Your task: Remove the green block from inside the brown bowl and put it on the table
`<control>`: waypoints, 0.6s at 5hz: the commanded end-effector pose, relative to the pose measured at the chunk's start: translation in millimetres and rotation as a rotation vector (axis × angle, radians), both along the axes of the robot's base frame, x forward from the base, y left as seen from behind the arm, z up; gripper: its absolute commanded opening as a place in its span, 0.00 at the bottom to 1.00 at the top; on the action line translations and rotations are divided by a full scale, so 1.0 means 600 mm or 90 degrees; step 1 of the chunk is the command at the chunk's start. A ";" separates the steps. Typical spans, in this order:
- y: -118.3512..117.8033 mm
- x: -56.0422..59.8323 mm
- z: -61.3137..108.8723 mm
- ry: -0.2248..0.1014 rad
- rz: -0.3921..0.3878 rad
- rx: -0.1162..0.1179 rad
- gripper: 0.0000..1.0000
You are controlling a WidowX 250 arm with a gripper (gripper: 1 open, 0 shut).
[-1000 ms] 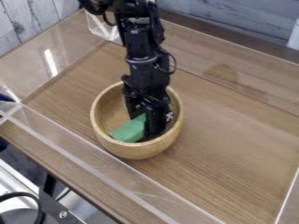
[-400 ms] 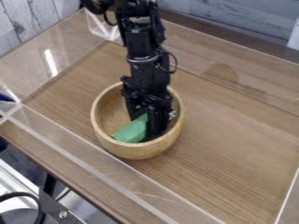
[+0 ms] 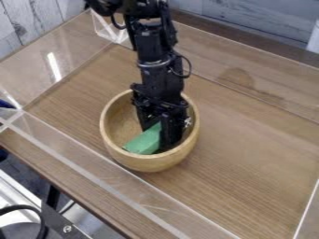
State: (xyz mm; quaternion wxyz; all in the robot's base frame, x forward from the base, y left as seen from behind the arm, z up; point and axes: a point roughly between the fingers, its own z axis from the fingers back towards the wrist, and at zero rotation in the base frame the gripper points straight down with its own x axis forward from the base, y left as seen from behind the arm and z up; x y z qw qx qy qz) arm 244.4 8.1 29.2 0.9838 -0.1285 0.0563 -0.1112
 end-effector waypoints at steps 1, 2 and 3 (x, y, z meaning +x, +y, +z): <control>-0.005 0.009 0.007 -0.028 -0.024 -0.002 0.00; -0.007 0.010 0.006 -0.037 -0.041 -0.003 0.00; -0.013 0.009 0.002 -0.055 -0.045 -0.001 0.00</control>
